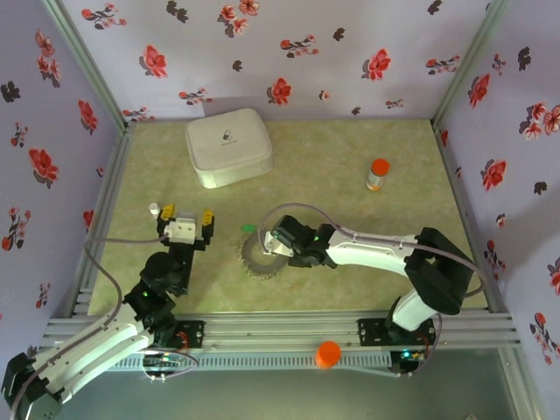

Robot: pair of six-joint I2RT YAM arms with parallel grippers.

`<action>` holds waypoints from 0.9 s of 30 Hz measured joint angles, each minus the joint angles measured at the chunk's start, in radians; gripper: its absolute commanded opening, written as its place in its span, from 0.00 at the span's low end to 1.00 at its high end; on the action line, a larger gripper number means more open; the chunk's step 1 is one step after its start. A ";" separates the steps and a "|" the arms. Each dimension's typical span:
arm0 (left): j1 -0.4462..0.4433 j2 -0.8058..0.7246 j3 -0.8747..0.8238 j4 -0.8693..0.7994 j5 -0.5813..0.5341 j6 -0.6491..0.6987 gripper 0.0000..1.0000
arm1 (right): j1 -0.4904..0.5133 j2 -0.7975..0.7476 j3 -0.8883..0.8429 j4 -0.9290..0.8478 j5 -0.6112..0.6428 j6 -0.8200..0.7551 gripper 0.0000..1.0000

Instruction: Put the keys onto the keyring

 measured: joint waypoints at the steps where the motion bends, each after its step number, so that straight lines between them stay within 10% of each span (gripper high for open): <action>1: 0.002 0.005 -0.001 0.000 0.000 0.000 0.78 | 0.002 0.003 -0.002 -0.023 0.023 -0.010 0.04; 15: 0.050 0.137 -0.001 0.023 0.024 0.000 0.82 | -0.017 -0.087 -0.080 -0.171 0.067 0.021 0.46; 19: 0.113 0.195 0.006 0.026 0.067 -0.008 0.87 | -0.126 -0.323 -0.130 -0.043 -0.016 0.143 0.64; 27: 0.314 0.298 0.098 -0.098 0.214 -0.124 0.89 | -0.381 -0.565 -0.297 0.340 0.093 0.446 0.67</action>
